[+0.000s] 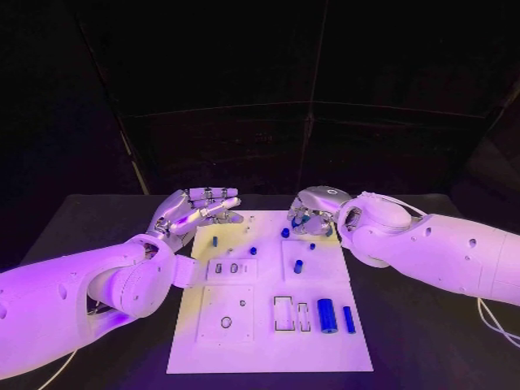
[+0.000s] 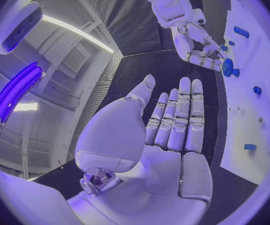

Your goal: Assemble the parts on the task board

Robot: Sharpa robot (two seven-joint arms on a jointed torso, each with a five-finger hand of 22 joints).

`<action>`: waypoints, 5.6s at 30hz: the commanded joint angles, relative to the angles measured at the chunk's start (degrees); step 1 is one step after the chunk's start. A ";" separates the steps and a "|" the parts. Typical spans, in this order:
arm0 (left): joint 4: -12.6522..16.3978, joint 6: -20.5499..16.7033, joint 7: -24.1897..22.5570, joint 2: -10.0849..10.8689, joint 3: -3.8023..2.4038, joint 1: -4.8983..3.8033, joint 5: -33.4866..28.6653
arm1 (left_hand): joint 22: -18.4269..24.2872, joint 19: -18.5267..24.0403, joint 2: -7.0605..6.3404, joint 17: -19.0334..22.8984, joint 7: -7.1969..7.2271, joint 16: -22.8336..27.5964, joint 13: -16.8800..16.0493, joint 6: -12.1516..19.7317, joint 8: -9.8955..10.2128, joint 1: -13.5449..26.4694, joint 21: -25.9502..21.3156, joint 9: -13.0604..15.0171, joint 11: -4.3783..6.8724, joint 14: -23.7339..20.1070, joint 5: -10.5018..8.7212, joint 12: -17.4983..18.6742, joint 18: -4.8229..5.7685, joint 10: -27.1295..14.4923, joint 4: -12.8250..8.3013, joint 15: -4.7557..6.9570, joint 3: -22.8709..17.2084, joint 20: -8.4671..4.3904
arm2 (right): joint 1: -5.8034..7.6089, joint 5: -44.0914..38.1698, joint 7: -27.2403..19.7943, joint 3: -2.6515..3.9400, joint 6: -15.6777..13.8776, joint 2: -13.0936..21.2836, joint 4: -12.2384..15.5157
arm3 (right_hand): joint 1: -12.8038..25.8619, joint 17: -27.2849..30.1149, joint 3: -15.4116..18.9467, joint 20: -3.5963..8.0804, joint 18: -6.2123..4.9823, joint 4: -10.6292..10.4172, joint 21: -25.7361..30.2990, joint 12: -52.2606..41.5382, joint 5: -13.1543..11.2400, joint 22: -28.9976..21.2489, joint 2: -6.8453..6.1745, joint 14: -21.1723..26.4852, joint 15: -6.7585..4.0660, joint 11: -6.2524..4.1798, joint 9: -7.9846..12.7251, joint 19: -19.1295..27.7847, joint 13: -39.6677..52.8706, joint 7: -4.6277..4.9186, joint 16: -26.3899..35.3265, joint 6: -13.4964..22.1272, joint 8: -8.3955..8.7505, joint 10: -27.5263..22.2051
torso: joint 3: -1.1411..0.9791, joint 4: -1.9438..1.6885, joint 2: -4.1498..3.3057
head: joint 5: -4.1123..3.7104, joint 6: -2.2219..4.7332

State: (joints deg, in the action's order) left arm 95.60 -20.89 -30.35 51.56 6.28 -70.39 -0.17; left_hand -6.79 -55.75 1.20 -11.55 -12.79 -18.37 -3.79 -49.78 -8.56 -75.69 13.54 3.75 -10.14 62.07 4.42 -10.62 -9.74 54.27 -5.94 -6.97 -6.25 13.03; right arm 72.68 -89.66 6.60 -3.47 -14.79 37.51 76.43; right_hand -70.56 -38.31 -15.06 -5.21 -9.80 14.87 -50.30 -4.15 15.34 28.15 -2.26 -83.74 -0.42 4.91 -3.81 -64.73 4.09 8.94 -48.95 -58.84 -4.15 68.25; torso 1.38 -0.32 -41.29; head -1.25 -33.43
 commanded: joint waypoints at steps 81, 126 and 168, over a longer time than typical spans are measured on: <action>0.55 1.37 0.76 -0.31 -0.03 -1.49 0.67 | 0.24 -0.84 0.83 -0.52 -1.18 -0.70 0.11 0.82 0.65 0.22 -0.41 -0.07 -0.47 -0.08 -0.36 0.63 -0.56 -1.10 -0.06 0.00 0.48 0.04 | 0.49 3.21 -1.83 0.08 -6.89 -6.51 -6.34 | -2.93 -13.65 -9.37 -0.09 0.25 -3.23 -11.28 -3.02 -7.20 10.48 3.89 -0.92 -0.26 -0.63 -0.40 0.14 0.39 -0.23 -14.32 -3.30 -0.90 1.55 | 0.38 -0.37 -1.72 | 1.01 -0.79; 0.64 1.66 0.69 -0.78 -0.04 -2.22 0.67 | 0.24 -0.85 0.86 -0.54 -1.19 -0.71 0.12 0.85 0.64 0.26 -0.42 -0.06 -0.48 -0.09 -0.36 0.63 -0.56 -1.14 -0.03 -0.01 0.50 0.04 | 0.71 2.79 -1.83 0.15 -7.66 -15.01 -15.39 | -1.75 -14.61 -10.77 -0.37 0.37 -4.94 -12.79 -2.93 -9.83 11.80 2.27 -0.86 -0.02 -0.43 -0.27 0.38 0.26 -0.09 -15.67 -3.05 -0.58 1.05 | 1.00 -2.00 -4.29 | 0.71 -0.06; 0.86 1.38 0.75 0.51 -0.02 -2.28 0.19 | 0.28 -0.90 0.98 -0.62 -1.19 -0.80 0.11 0.95 0.57 0.30 -0.51 -0.03 -0.51 -0.15 -0.34 0.58 -0.55 -1.32 0.00 -0.02 0.59 0.05 | 0.73 14.76 0.27 4.55 -7.16 -1.60 -2.99 | -2.02 -16.74 -1.18 0.29 0.84 -10.56 -14.52 -16.05 -0.69 13.90 -4.28 -1.55 -1.12 -1.97 -0.31 -1.49 6.28 -0.66 -18.68 3.24 -0.86 7.61 | 0.82 -1.04 -4.10 | 0.70 0.89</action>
State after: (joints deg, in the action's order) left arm 96.27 -19.95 -29.17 52.00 6.28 -72.56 -0.01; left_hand -6.60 -56.10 1.74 -12.12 -12.67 -18.86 -3.77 -49.23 -8.28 -75.64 13.32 3.77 -10.65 62.05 4.43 -10.20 -9.70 53.33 -5.92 -6.98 -5.94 13.05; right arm 73.34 -80.46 6.16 1.02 -23.77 35.77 72.85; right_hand -72.70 -54.41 -16.54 -5.09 -9.80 4.33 -64.34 -19.41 14.23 41.34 -6.00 -84.03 -1.20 3.06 -4.20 -65.74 9.90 8.65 -67.11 -55.51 -5.11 75.08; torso 2.26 -1.73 -45.57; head -0.48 -32.60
